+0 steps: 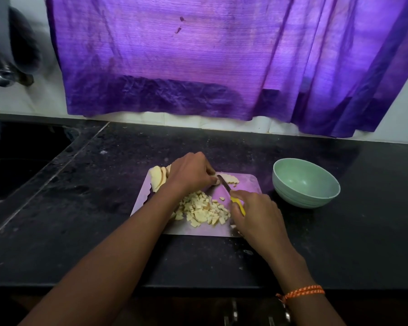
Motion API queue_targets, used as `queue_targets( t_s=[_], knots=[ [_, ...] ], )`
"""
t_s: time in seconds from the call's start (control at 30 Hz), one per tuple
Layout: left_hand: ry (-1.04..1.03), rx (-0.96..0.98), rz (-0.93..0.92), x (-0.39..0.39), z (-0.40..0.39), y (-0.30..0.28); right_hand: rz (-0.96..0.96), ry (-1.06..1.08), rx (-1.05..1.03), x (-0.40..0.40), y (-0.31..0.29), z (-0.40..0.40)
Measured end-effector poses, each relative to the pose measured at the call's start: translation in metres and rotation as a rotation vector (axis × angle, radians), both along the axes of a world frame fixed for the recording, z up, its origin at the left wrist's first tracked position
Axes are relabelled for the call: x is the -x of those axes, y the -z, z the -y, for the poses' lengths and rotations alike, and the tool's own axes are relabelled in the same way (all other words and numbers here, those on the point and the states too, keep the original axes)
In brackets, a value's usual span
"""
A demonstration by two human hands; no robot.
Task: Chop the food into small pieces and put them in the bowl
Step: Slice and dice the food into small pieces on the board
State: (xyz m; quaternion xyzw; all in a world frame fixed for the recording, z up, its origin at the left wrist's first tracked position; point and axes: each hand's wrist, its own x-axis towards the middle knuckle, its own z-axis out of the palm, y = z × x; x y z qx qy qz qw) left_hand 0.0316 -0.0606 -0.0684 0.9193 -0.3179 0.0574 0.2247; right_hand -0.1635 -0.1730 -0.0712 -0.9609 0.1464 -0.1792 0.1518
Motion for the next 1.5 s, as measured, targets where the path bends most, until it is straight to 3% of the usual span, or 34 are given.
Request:
queue_targets(
  t_s=[0.2,0.43,1.03,1.5],
  knots=[
    [0.013,-0.004,0.011,0.0,-0.001,-0.001,0.006,-0.011,-0.039,0.027,0.004,0.005],
    [0.027,0.016,-0.044,-0.004,-0.01,-0.011,0.167,0.037,-0.088,0.013,0.006,0.007],
    [0.007,-0.041,0.022,-0.006,-0.012,-0.009,-0.01,-0.095,0.065,-0.023,0.003,0.007],
    [-0.013,-0.072,0.094,-0.003,-0.007,-0.007,0.039,-0.095,-0.025,0.021,0.01,0.018]
  ],
)
